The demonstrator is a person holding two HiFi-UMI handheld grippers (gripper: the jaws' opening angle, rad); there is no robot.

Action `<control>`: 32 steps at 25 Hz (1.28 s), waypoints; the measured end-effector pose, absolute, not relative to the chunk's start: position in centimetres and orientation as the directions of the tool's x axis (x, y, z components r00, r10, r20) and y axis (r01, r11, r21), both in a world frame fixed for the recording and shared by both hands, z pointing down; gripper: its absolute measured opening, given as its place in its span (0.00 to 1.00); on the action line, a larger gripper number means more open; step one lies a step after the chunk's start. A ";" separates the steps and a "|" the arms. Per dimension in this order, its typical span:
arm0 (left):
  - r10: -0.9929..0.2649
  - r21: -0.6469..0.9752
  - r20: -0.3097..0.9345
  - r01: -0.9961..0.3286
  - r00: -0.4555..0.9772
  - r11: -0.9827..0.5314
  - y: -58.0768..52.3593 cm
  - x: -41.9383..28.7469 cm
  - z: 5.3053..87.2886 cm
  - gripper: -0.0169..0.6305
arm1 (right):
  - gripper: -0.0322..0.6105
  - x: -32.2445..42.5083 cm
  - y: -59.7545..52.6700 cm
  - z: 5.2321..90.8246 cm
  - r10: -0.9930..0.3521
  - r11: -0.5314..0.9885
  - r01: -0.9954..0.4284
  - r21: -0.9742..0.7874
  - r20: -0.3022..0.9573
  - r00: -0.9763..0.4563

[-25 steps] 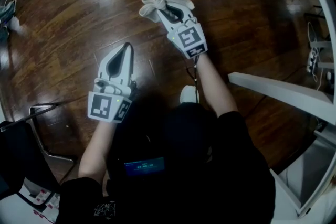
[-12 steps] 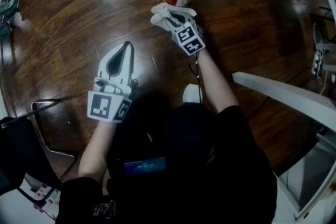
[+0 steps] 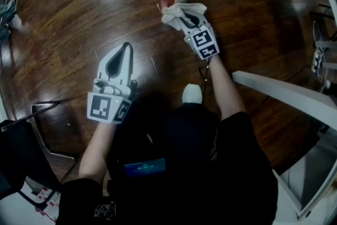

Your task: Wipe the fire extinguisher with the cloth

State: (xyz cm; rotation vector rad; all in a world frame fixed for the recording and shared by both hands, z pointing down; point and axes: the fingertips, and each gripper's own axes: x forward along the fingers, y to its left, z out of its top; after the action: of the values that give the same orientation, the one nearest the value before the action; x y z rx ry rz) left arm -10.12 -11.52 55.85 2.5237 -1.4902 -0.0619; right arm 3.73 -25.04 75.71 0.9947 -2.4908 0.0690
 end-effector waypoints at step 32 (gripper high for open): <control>-0.866 0.209 0.088 -0.859 0.492 -0.467 -10.8 -10.3 56.1 0.03 | 0.20 8.7 -31.8 50.3 -0.807 0.583 -0.812 -0.040 -0.144 -0.573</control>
State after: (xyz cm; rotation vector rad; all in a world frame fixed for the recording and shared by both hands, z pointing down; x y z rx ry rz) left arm -10.27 -10.82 56.14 2.5119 -1.4777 -0.0446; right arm 8.69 -31.82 50.28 1.5048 -2.9236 -0.0509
